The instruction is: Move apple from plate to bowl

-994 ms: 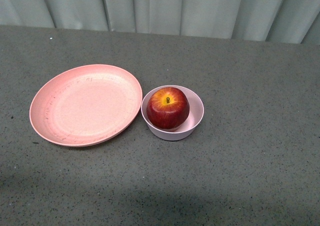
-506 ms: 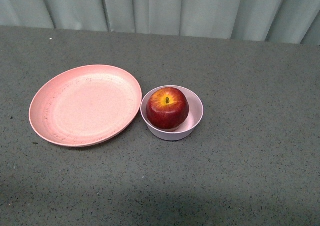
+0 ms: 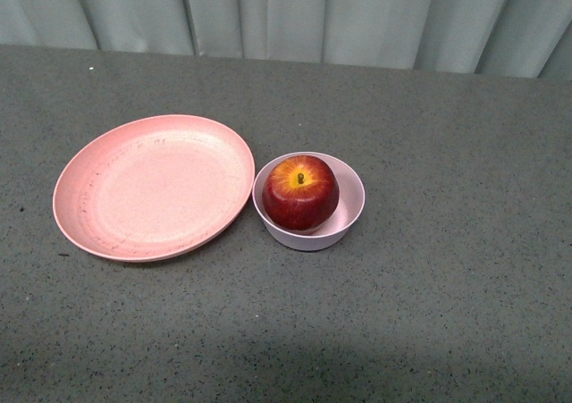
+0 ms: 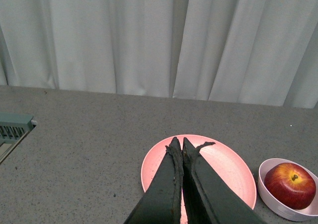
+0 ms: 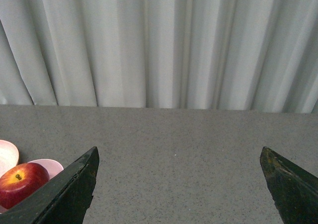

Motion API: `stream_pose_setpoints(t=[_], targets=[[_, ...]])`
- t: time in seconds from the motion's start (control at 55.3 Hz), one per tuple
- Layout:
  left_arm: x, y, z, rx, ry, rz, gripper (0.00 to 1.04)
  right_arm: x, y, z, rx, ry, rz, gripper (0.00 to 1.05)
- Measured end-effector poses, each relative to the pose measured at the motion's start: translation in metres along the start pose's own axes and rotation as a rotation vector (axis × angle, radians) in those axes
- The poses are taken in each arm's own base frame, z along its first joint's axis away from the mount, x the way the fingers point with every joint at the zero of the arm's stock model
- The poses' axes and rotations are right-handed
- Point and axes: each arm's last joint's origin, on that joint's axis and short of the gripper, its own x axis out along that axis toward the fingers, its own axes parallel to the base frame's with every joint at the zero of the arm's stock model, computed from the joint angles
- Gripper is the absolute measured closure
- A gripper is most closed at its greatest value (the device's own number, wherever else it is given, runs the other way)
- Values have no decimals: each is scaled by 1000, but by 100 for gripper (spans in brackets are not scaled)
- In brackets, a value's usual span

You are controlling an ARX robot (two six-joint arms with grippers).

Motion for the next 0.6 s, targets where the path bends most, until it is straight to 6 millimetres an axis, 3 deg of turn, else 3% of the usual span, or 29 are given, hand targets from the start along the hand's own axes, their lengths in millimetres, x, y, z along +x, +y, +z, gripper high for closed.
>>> stream_pose_setpoints(t=[0.596], targets=[[-16,0,-3,-1,9,-2,100,0,0,0,0,0,0,9]])
